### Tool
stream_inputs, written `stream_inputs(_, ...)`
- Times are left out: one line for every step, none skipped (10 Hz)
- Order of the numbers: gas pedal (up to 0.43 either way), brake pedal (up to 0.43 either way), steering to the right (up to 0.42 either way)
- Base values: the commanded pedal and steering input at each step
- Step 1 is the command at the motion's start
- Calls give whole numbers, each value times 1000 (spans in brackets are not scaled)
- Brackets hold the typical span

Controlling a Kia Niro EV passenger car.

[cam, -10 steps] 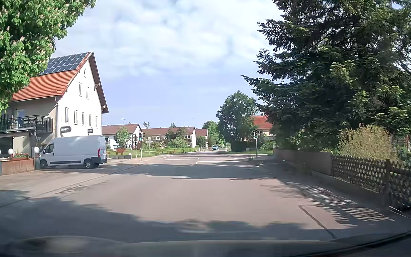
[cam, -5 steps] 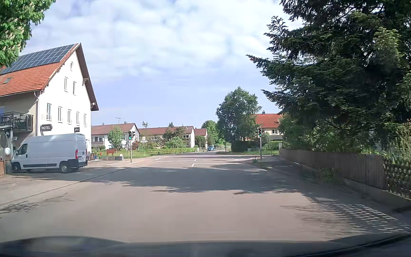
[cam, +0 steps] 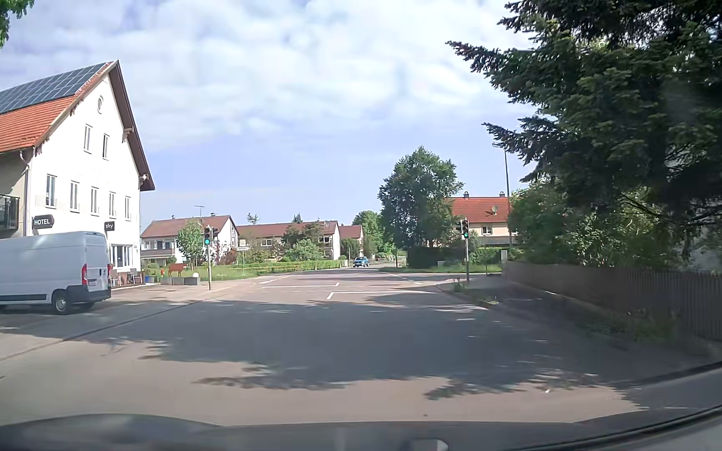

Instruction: Follow the waypoints while adhering to traffic rules and regulations

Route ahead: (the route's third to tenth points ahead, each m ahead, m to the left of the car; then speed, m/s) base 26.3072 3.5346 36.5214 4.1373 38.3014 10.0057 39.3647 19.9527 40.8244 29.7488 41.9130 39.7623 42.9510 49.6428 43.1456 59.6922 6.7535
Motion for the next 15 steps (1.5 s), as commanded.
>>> stream_inputs(0, 0, -5)
stream_inputs(0, 0, -6)
stream_inputs(0, 0, -7)
stream_inputs(0, 43, -8)
stream_inputs(0, 79, -10)
stream_inputs(0, 140, -12)
stream_inputs(0, 165, -14)
stream_inputs(0, 159, -16)
stream_inputs(0, 85, -18)
stream_inputs(0, 0, -18)
stream_inputs(0, 0, -18)
stream_inputs(0, 0, -17)
stream_inputs(0, 0, -16)
stream_inputs(0, 0, -16)
stream_inputs(0, 0, -16)
